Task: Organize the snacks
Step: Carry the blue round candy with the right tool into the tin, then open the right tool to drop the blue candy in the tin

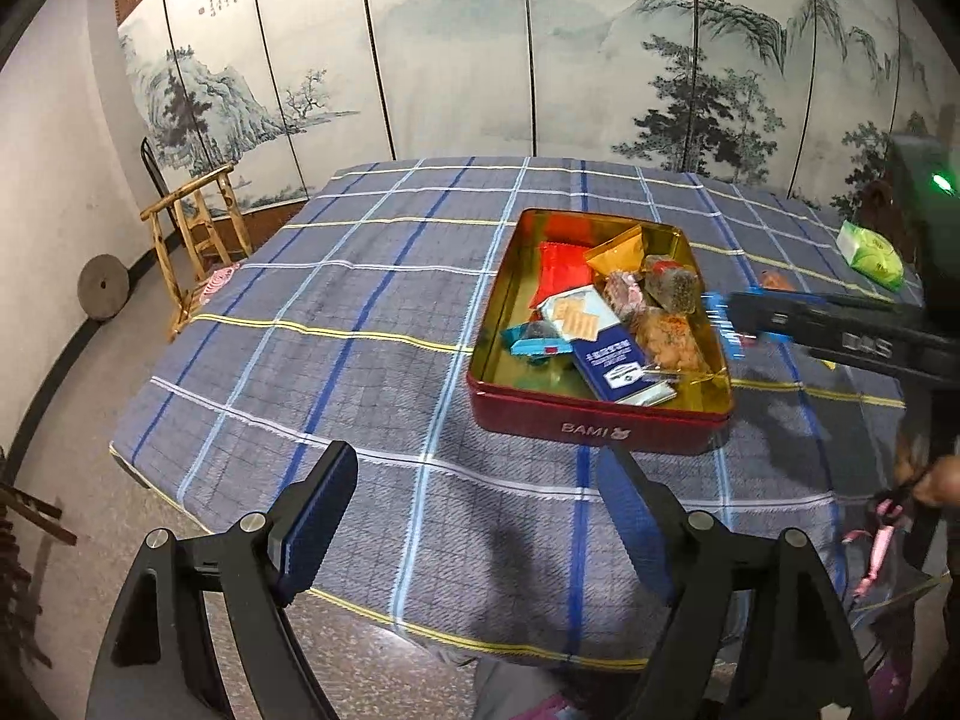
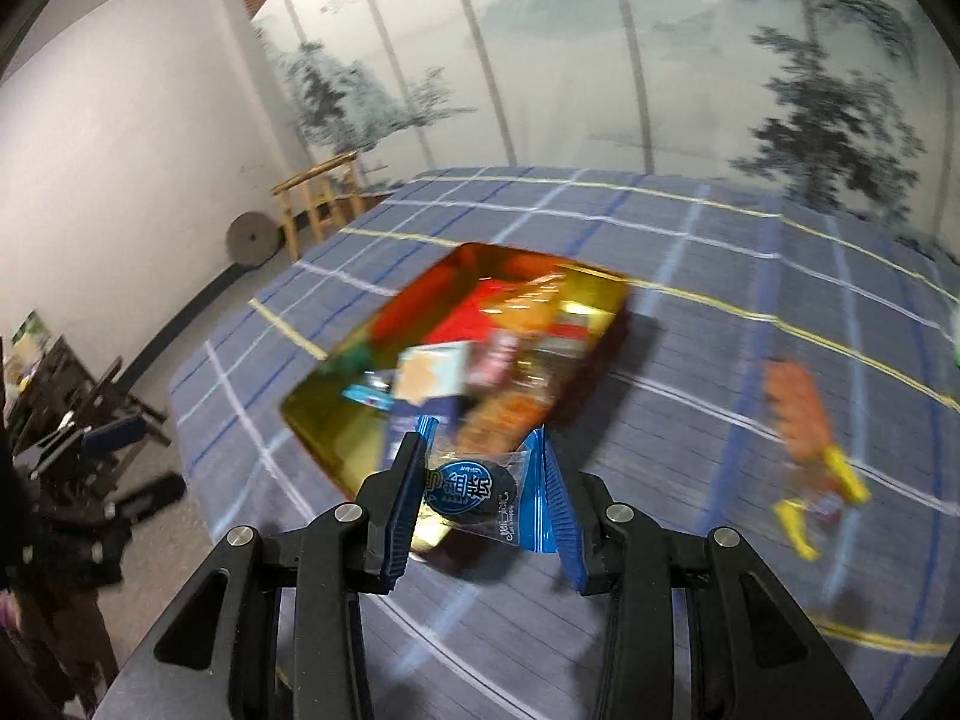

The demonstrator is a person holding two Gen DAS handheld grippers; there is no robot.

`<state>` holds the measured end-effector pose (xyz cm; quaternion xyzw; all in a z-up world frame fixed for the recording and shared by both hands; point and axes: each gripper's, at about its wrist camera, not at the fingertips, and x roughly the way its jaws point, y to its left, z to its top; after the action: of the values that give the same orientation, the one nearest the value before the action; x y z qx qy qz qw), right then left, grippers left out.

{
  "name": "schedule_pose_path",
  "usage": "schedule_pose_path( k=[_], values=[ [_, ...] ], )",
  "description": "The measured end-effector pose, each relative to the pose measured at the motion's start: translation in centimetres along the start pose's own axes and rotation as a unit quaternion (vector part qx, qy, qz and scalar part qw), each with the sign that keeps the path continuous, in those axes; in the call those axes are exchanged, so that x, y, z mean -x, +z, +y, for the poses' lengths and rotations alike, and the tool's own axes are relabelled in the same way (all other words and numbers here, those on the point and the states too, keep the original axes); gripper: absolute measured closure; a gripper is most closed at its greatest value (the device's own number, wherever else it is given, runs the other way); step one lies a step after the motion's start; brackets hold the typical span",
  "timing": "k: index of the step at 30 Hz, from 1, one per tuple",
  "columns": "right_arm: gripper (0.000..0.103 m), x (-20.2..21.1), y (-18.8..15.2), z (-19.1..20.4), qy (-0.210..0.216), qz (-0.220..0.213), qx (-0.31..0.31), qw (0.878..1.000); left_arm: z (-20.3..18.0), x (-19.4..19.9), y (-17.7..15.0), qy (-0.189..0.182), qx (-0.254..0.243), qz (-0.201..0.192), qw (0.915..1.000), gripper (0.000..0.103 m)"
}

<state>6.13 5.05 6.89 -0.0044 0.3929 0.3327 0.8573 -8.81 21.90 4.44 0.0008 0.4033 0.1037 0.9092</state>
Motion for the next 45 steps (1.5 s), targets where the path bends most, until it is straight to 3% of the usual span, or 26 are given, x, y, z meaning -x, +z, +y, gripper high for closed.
schedule_pose_path(
  k=[7, 13, 27, 38, 45],
  values=[
    [0.063, -5.9, 1.2, 2.9, 0.029, 0.043, -0.009, 0.999, 0.7, 0.2, -0.7, 0.006, -0.007, -0.006, 0.9999, 0.024],
    [0.063, -9.1, 1.9, 4.2, 0.024, 0.065, -0.006, 0.998, 1.9, -0.3, -1.4, 0.002, 0.0, 0.003, 1.0, 0.024],
    [0.06, -12.0, 1.9, 5.7, 0.026, 0.087, -0.014, 0.996, 3.3, -1.4, -2.1, -0.005, 0.013, 0.019, 0.9997, 0.024],
    [0.058, -9.8, 1.6, 4.8, 0.05, 0.057, -0.035, 0.997, 2.8, -0.8, -2.3, -0.004, 0.001, 0.019, 0.9998, 0.024],
    [0.041, -3.0, -1.7, 0.7, 0.023, 0.006, -0.029, 0.999, 0.5, 0.0, -2.0, -0.025, -0.027, 0.015, 0.9992, 0.024]
  ],
)
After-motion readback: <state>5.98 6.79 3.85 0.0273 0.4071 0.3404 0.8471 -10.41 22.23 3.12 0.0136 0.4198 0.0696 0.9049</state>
